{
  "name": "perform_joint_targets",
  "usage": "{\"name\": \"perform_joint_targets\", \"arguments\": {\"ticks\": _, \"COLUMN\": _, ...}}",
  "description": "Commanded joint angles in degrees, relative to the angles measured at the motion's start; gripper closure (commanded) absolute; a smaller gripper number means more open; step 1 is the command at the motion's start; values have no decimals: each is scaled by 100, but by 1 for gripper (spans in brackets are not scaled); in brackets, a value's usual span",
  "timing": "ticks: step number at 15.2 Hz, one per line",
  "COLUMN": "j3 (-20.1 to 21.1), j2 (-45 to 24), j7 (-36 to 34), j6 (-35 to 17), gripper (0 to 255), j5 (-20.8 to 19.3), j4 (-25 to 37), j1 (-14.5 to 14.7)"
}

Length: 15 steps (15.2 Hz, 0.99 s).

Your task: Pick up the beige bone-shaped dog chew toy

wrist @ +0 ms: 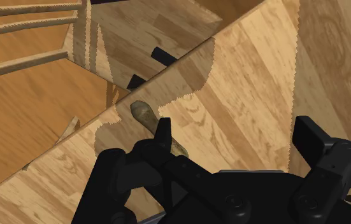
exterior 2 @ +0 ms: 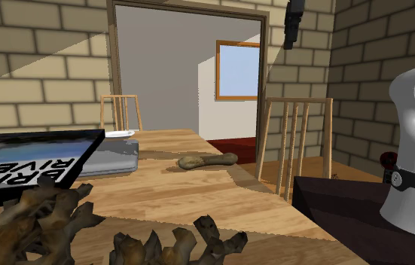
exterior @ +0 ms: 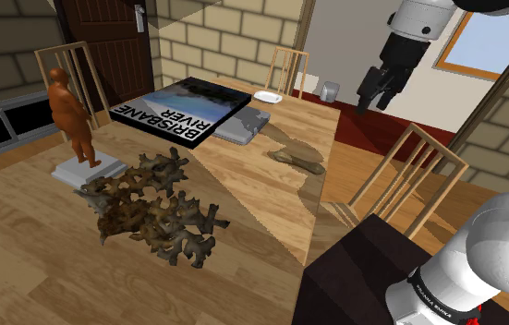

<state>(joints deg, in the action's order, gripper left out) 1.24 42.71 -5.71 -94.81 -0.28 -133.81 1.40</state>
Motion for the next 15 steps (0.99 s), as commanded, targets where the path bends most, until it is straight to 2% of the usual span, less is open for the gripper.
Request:
{"name": "perform_joint_targets", "arguments": {"ticks": 1, "j3": 0, "j2": 0, "j7": 0, "j6": 0, "gripper": 0, "j5": 0, "j4": 0, "j1": 0}}
{"name": "perform_joint_targets", "arguments": {"ticks": 8, "j3": -451, "j2": -681, "j7": 960, "j6": -1348, "gripper": 0, "j5": -354, "j4": -624, "j1": 21}}
{"name": "perform_joint_targets", "arguments": {"ticks": 15, "j3": -887, "j2": -1810, "j7": 1886, "j6": -2726, "gripper": 0, "j5": -600, "j4": -807, "j1": 46}}
